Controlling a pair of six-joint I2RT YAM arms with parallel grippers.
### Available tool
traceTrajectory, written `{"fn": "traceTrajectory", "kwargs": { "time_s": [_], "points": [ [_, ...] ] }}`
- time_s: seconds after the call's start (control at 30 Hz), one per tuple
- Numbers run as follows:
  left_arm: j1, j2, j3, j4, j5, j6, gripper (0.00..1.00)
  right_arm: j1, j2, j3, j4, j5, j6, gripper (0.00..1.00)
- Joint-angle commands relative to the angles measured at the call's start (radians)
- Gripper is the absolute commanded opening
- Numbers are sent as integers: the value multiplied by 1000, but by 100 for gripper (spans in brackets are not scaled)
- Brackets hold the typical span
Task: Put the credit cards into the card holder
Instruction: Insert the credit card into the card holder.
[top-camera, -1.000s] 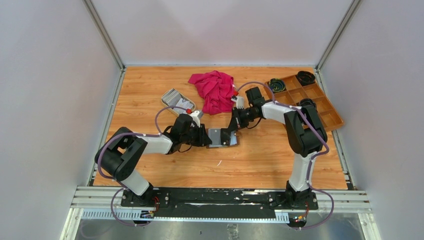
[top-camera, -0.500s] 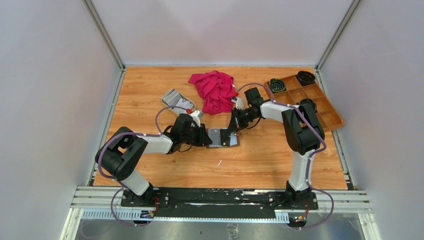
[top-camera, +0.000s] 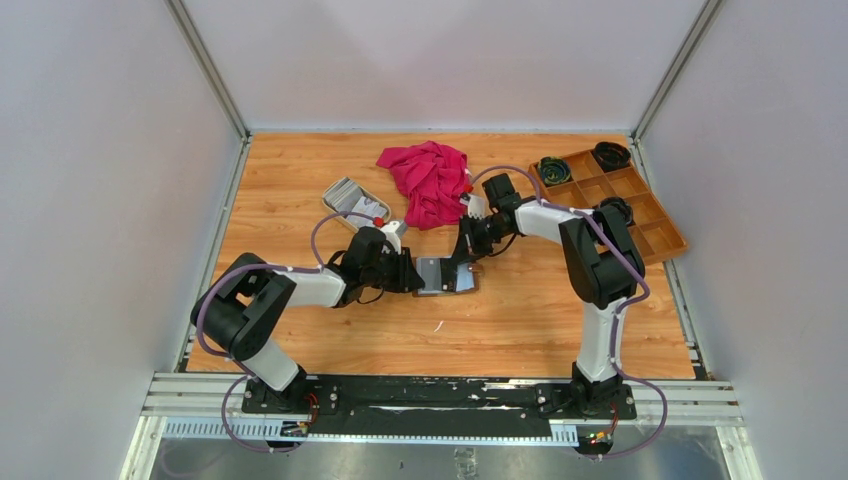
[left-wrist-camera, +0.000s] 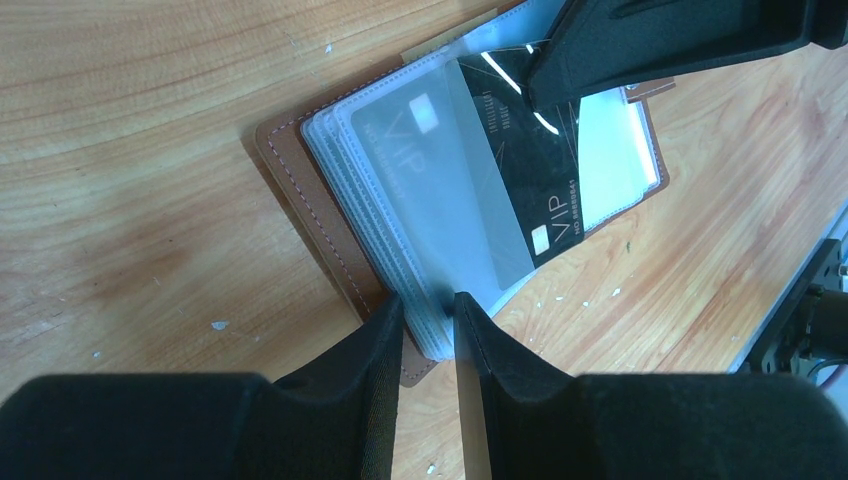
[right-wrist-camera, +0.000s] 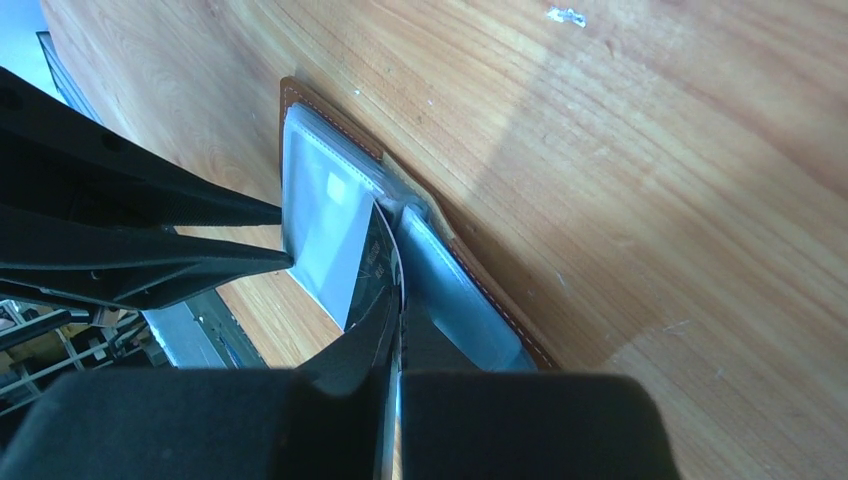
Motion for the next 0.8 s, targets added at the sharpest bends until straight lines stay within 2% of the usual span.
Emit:
{"fn": "traceTrajectory", "kwargs": {
  "time_s": [0.0,0.77],
  "points": [
    [-8,43,4,-51,6,19,29,33,54,4,-59,77,7,0],
    [-8,62,14,-51,13,21,30,49,98,36,-42,-31,9,0]
  ]
}}
